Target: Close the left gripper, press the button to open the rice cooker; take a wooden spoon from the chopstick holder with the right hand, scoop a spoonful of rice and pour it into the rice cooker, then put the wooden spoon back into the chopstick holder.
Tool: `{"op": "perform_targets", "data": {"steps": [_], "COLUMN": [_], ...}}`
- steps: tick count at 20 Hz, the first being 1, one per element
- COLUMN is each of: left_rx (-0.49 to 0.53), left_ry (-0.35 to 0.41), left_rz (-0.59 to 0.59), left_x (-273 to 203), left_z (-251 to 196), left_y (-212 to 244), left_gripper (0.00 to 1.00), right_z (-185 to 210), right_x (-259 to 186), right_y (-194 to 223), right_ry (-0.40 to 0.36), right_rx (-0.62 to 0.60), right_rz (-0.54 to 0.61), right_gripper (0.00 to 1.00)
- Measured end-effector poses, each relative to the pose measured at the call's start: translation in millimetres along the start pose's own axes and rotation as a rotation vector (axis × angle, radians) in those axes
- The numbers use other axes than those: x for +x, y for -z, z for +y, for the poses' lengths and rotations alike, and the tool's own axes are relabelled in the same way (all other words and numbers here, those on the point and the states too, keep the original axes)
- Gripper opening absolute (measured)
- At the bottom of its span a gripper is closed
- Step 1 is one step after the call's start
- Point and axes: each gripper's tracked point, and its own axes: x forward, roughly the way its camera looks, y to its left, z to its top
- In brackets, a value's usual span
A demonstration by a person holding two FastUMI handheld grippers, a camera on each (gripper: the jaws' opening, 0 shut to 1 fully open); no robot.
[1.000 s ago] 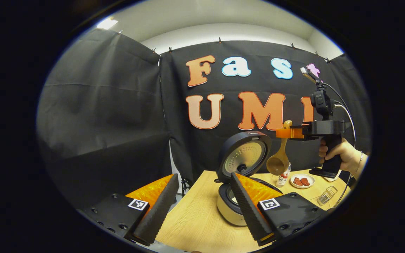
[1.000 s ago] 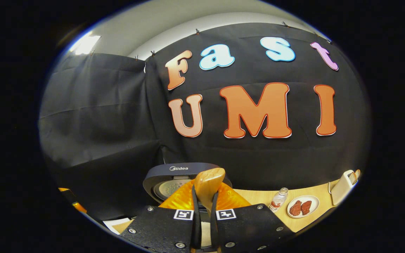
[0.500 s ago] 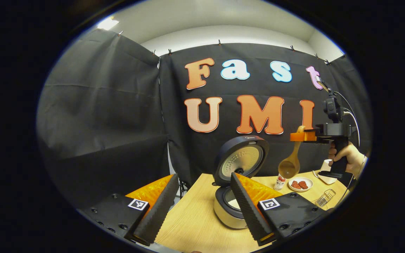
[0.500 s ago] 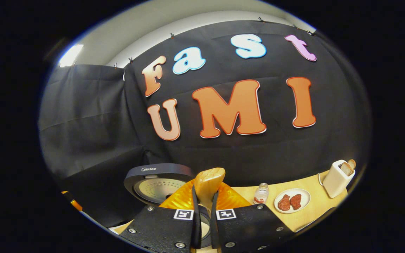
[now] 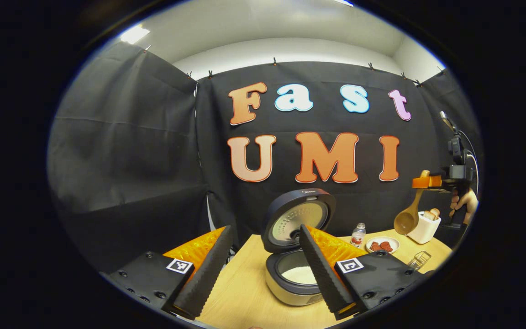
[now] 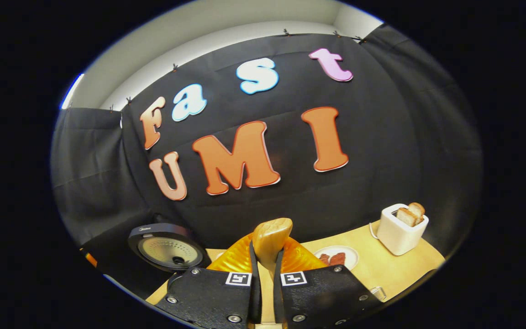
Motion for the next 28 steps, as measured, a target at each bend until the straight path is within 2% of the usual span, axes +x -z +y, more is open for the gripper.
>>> {"op": "perform_targets", "data": {"steps": [7, 11, 15, 20, 27, 28], "left_rx": [0.006, 0.013, 0.018, 0.028, 0.040, 0.041], "left_ry": [0.035, 0.050, 0.072, 0.093, 0.089, 0.086], "left_rz": [0.017, 0.019, 0.027, 0.052, 0.069, 0.072], "left_x": [5.3, 10.8, 16.5, 26.3, 37.4, 39.8], "left_z": [-24.5, -36.5, -51.7, -64.7, -66.8, -65.9], "left_y": [3.9, 4.5, 6.8, 16.5, 23.0, 24.3], "left_gripper": [1.00, 1.00, 1.00, 1.00, 1.00, 1.00], "right_z": [-113.5, -150.2, -186.2, -211.9, -214.4, -214.3], "right_x": [-31.8, -43.7, -43.7, -39.8, -28.5, -26.6], "right_y": [20.5, 47.6, 96.0, 137.8, 187.1, 182.2], "right_ry": [0.204, 0.266, 0.344, 0.407, 0.413, 0.399], "right_rx": [0.086, 0.129, 0.176, 0.203, 0.226, 0.249], "right_rz": [0.012, 0.040, 0.100, 0.136, 0.230, 0.212], "right_gripper": [0.10, 0.09, 0.10, 0.09, 0.09, 0.10]}}
